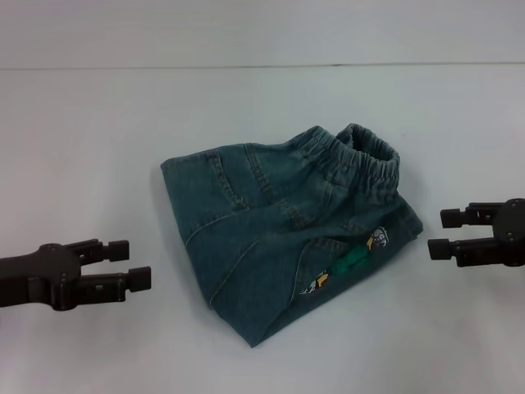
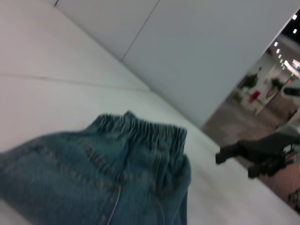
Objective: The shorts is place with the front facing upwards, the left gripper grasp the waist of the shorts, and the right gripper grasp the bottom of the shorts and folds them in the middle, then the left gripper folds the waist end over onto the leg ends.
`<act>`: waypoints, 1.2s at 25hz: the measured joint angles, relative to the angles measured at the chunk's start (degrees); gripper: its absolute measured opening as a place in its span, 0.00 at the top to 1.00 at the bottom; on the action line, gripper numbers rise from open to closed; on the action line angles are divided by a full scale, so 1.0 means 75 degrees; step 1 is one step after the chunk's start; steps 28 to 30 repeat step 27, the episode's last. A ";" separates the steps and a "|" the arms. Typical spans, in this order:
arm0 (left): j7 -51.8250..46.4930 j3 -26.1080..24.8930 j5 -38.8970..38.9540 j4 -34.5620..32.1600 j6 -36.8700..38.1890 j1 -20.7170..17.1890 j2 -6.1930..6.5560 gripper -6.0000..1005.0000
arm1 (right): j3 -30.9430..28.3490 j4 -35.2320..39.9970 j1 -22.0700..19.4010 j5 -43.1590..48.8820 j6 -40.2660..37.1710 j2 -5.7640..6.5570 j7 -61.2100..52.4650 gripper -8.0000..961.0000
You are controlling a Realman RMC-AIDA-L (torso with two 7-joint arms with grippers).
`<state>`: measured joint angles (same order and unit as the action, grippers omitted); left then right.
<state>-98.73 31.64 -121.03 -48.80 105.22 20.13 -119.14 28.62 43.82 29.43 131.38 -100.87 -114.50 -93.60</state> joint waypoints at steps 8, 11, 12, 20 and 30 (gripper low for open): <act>-0.0088 -0.0075 -0.0248 -0.0129 -0.0081 0.0092 0.0016 0.08 | -0.0224 0.0100 -0.0072 -0.0033 0.0020 0.0021 -0.0018 0.13; -0.0097 -0.0078 -0.0265 -0.0147 -0.0086 0.0104 0.0018 0.08 | -0.0245 0.0103 -0.0081 -0.0027 0.0092 0.0030 -0.0019 0.13; -0.0100 -0.0079 -0.0269 -0.0149 -0.0089 0.0107 0.0019 0.08 | -0.0245 0.0104 -0.0083 -0.0028 0.0114 0.0033 -0.0020 0.13; -0.0184 -0.0065 -0.0289 -0.0159 -0.0092 0.0168 0.0019 0.08 | -0.0242 0.0111 -0.0032 0.0006 0.0173 0.0033 -0.0024 0.13; -0.0195 -0.0078 -0.0293 -0.0161 -0.0115 0.0201 0.0019 0.08 | -0.0184 0.0111 -0.0022 0.0013 0.0206 0.0034 -0.0024 0.13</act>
